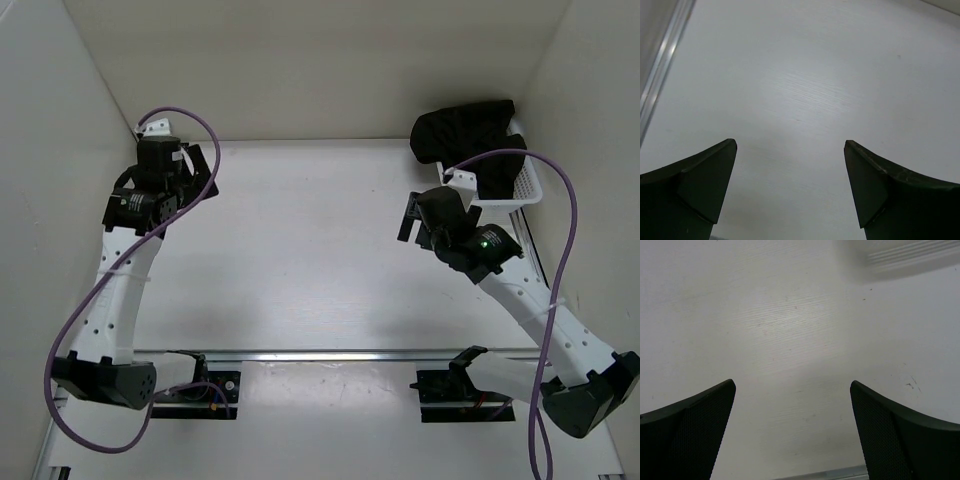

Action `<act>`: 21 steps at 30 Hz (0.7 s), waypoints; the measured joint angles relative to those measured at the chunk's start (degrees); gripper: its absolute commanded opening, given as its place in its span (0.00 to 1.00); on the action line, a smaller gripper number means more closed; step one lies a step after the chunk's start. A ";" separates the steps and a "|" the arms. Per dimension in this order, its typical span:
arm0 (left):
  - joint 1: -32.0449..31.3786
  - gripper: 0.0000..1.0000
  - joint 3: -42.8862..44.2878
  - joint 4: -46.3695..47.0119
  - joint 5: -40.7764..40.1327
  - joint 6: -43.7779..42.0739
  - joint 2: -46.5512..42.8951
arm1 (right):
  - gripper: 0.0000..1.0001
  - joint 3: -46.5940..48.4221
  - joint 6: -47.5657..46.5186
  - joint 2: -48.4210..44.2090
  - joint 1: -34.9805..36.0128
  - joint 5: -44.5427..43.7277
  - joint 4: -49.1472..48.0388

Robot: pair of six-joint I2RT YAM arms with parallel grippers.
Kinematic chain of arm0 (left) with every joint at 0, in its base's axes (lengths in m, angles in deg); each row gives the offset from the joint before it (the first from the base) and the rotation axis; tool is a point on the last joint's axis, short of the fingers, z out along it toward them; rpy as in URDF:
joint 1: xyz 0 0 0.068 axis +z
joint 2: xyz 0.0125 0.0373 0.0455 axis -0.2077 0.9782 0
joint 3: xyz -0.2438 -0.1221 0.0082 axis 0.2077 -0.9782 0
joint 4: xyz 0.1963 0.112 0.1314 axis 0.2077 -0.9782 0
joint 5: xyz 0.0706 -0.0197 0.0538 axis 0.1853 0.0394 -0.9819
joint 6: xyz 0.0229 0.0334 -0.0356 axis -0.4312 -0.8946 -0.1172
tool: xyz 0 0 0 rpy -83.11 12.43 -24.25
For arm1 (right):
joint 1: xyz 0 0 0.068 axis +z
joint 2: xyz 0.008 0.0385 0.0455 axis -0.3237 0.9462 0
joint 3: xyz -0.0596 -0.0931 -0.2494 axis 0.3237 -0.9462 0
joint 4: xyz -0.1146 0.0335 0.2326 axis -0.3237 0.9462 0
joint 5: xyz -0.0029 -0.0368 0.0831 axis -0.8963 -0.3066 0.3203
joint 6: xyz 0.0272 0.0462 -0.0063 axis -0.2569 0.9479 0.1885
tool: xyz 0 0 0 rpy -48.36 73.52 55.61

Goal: Fold and stack the shorts
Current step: Grab the shorts from the pile

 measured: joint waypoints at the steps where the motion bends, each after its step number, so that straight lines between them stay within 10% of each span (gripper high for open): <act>1: -0.04 1.00 -0.07 0.59 2.40 -0.98 -0.85 | 1.00 -0.07 0.07 0.00 -0.02 -0.52 0.00; 8: -0.07 1.00 -0.07 2.19 12.13 -3.93 -1.18 | 1.00 0.20 0.37 1.70 -1.25 -10.40 -0.33; 21: -0.07 1.00 -8.46 3.69 15.74 -0.87 -5.05 | 0.95 28.50 0.37 35.87 -39.65 11.30 -9.53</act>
